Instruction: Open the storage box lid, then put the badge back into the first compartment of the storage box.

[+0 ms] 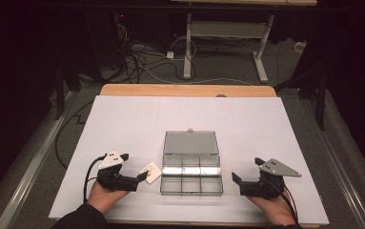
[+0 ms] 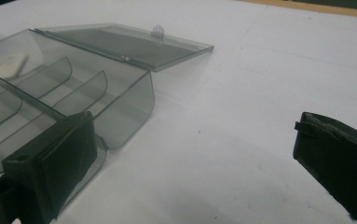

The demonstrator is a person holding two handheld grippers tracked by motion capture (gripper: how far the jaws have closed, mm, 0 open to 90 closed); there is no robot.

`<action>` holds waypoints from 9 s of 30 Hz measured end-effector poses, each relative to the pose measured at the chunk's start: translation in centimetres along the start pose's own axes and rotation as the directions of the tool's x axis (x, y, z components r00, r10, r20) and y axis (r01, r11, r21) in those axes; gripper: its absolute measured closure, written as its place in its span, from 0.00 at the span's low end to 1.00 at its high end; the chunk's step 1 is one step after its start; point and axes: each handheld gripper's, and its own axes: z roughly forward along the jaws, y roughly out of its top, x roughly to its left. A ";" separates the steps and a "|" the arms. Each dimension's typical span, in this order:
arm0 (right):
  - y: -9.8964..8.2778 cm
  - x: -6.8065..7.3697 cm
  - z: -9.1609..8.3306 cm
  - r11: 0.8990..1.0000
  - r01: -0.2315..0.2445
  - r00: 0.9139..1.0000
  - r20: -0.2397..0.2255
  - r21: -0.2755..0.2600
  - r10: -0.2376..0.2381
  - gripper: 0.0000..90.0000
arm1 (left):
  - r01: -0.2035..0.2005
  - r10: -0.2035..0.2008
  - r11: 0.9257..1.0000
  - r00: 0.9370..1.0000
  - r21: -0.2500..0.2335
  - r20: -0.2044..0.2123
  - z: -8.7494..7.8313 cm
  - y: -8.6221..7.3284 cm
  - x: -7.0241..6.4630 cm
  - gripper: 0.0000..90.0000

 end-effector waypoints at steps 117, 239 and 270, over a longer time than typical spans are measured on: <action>-1.3 -0.1 -0.9 0.999 -0.002 1.000 0.001 0.040 0.002 0.00 | -0.156 0.155 0.972 0.988 0.176 0.022 2.4 1.6 -2.1 0.35; -1.2 -0.5 -1.6 0.999 -0.035 0.999 0.003 0.009 0.035 0.00 | -0.392 0.300 0.879 0.897 0.272 0.324 6.5 5.1 -8.4 0.98; -1.2 -0.5 -1.6 0.999 -0.035 0.999 0.002 0.010 0.035 0.00 | -0.274 0.232 0.940 0.950 0.201 0.211 5.1 5.1 -5.8 0.97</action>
